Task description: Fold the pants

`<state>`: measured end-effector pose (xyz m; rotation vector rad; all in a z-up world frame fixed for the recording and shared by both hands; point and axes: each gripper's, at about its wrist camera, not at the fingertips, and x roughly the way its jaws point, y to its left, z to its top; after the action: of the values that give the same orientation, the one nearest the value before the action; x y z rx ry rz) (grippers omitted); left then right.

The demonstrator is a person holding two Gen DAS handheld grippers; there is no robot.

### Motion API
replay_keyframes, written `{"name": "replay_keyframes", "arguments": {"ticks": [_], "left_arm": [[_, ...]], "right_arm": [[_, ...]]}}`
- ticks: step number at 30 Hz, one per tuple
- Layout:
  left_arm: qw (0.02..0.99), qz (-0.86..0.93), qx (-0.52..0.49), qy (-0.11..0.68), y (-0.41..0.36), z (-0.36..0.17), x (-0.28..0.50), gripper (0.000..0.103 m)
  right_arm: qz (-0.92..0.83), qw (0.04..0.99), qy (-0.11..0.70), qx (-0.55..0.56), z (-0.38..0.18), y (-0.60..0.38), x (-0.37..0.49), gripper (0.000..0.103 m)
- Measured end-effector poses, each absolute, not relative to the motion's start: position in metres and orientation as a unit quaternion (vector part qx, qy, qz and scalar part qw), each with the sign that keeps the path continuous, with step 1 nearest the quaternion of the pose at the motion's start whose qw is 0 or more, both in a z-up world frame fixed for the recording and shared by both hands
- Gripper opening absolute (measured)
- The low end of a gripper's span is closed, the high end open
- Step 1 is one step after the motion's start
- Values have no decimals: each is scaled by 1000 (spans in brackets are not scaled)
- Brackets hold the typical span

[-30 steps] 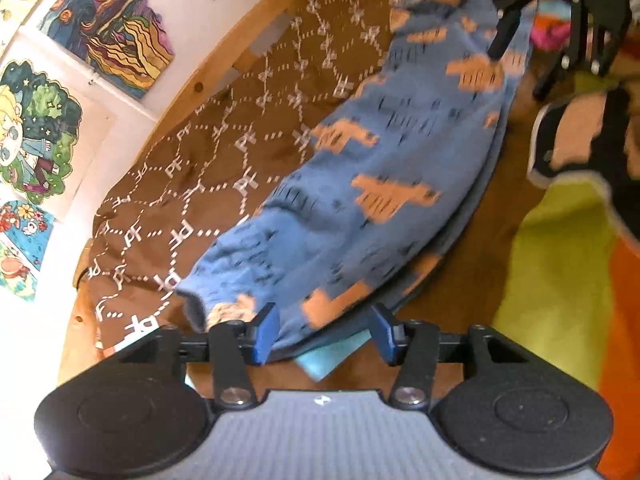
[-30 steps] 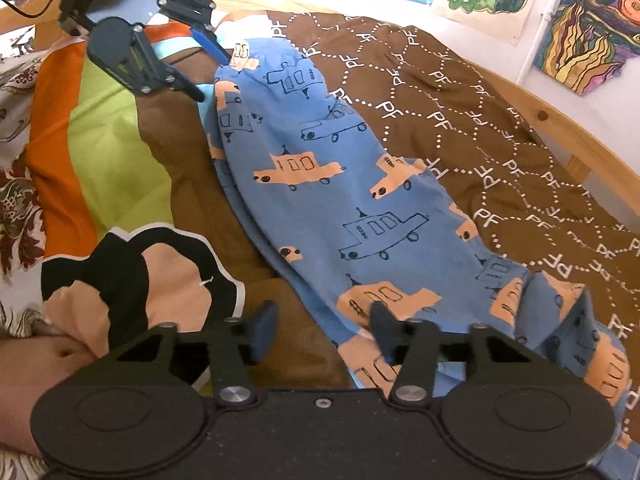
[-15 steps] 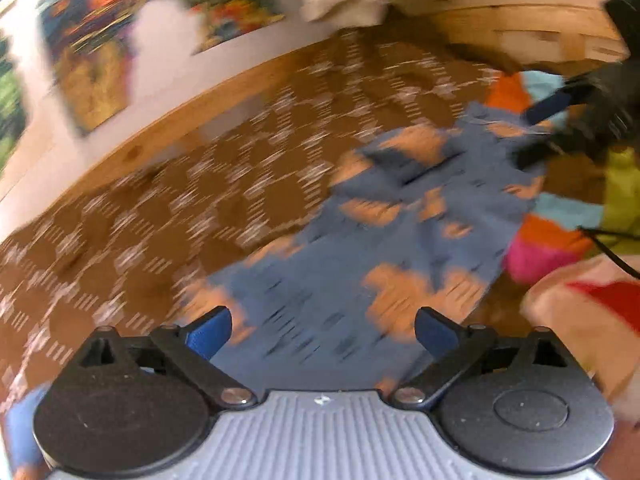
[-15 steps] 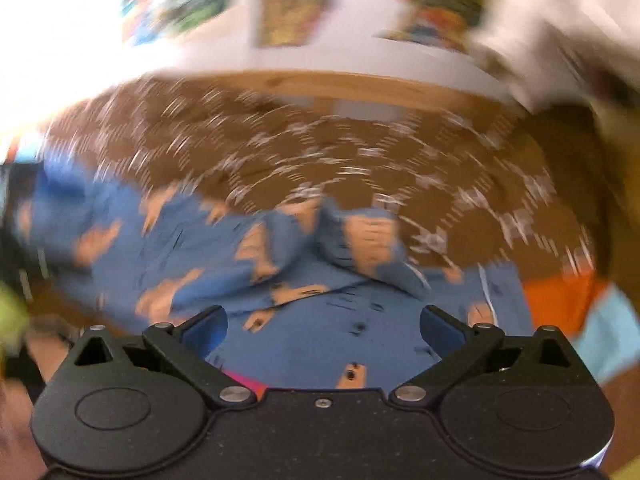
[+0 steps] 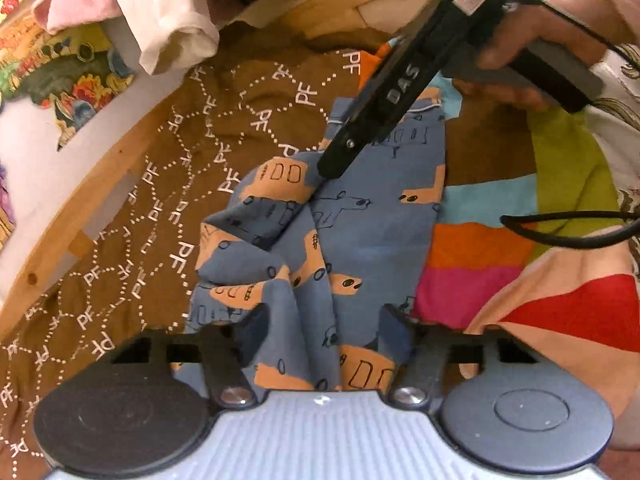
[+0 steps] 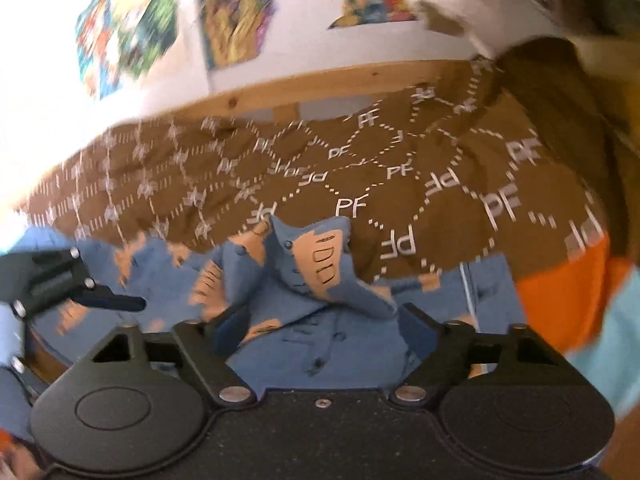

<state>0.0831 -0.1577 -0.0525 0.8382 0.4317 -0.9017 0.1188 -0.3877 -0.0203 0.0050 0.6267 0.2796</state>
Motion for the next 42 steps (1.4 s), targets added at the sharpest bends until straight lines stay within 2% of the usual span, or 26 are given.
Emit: {"name": "replay_keyframes", "arguments": {"ticks": [2, 6, 9, 11, 12, 14, 15, 16, 17, 20, 26, 30, 34, 36, 37, 38, 39, 41, 42], "left_arm": [[791, -419, 392, 212, -162, -55, 89, 54], [782, -412, 423, 201, -171, -56, 84, 43], [776, -409, 437, 199, -180, -58, 83, 33], [774, -406, 440, 205, -184, -59, 84, 26], [772, -401, 447, 206, -186, -61, 85, 25], [770, -377, 471, 207, -189, -65, 86, 24], [768, -367, 483, 207, -191, -68, 87, 24], [765, -359, 493, 207, -192, -70, 87, 20], [761, -358, 499, 211, -193, -71, 87, 3], [760, -355, 494, 230, -194, -70, 91, 1], [769, -402, 403, 289, -176, -35, 102, 1], [758, -430, 378, 312, -166, -22, 101, 1], [729, -463, 388, 322, -165, -36, 98, 2], [726, -472, 373, 333, -163, -36, 104, 9], [725, -477, 360, 342, -160, -34, 109, 13], [724, -481, 343, 355, -157, -27, 117, 19], [723, -482, 336, 364, -155, -21, 123, 23], [718, -479, 345, 369, -153, -1, 139, 47], [716, -478, 354, 365, -155, 9, 146, 51]], "right_arm": [[148, 937, 313, -37, -24, -386, 130, 73], [174, 926, 323, -89, -29, -381, 146, 71], [191, 915, 329, -138, -32, -369, 152, 63], [192, 907, 336, -168, -35, -362, 157, 45], [189, 904, 341, -178, -37, -361, 160, 41], [184, 901, 350, -175, -34, -362, 163, 26], [186, 902, 355, -160, -30, -365, 165, 22], [188, 904, 358, -143, -25, -368, 166, 16], [189, 905, 359, -128, -21, -372, 166, 11], [197, 907, 366, -63, -5, -385, 166, 7], [183, 905, 383, 40, 38, -416, 159, 6], [166, 894, 406, 90, 54, -438, 147, 7], [127, 887, 436, 82, 34, -446, 130, 17], [114, 884, 444, 95, 19, -449, 112, 21], [102, 889, 436, 97, 16, -448, 102, 30], [87, 896, 424, 95, 13, -447, 92, 43], [68, 905, 409, 98, 12, -446, 78, 49], [51, 914, 384, 124, 11, -445, 58, 65], [45, 917, 369, 146, 10, -445, 47, 66]]}}
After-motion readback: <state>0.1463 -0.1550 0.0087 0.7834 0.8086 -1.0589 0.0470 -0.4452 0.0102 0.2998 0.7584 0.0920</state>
